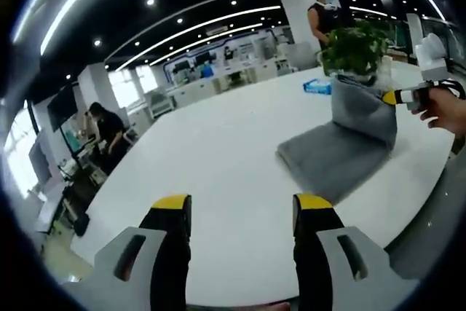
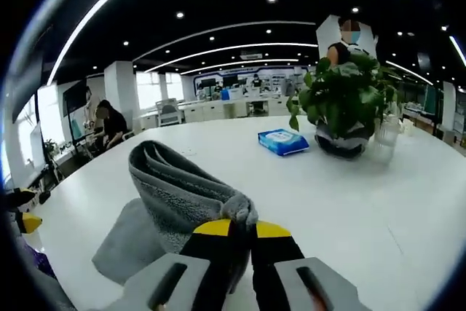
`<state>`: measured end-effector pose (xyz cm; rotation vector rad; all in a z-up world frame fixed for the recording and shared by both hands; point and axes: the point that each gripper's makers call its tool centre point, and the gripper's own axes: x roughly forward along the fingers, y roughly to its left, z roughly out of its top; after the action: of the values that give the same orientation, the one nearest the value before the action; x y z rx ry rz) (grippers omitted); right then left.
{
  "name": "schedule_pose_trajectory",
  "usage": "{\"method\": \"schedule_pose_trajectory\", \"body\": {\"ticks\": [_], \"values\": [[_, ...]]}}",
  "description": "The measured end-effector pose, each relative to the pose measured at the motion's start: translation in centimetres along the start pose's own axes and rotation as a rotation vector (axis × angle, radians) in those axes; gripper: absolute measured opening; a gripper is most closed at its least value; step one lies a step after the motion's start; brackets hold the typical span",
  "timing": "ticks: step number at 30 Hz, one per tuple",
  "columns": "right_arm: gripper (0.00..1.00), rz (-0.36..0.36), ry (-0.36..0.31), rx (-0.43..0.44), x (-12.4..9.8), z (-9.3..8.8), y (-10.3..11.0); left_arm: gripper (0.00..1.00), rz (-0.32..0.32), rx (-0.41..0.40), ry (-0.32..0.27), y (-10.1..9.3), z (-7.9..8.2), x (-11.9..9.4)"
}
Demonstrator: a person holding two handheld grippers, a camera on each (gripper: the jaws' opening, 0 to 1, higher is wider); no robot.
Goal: Open the folded towel by lifting each exposed corner and separating the folded layers until the towel lies flat within the target outline without major curled edges
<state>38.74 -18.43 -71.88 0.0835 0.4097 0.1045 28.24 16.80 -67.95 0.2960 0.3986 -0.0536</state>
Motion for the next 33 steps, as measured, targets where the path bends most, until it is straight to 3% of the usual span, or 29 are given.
{"method": "schedule_pose_trajectory", "body": {"ticks": [8,19,26,33], "values": [[0.05,-0.087,0.066,0.004,0.1,-1.7,-2.1,0.55,0.005,0.010,0.009,0.2,-0.2,0.1],[0.06,-0.131,0.092,0.040,-0.6,-2.0,-3.2,0.54,0.011,0.008,0.012,0.2,-0.2,0.0],[0.06,-0.173,0.110,0.124,-1.3,-2.4,-5.2,0.54,-0.009,-0.005,0.010,-0.3,0.0,0.0],[0.04,-0.213,0.107,0.126,-2.1,-2.3,-6.8,0.54,-0.034,-0.029,0.007,-0.7,0.1,0.1]]}}
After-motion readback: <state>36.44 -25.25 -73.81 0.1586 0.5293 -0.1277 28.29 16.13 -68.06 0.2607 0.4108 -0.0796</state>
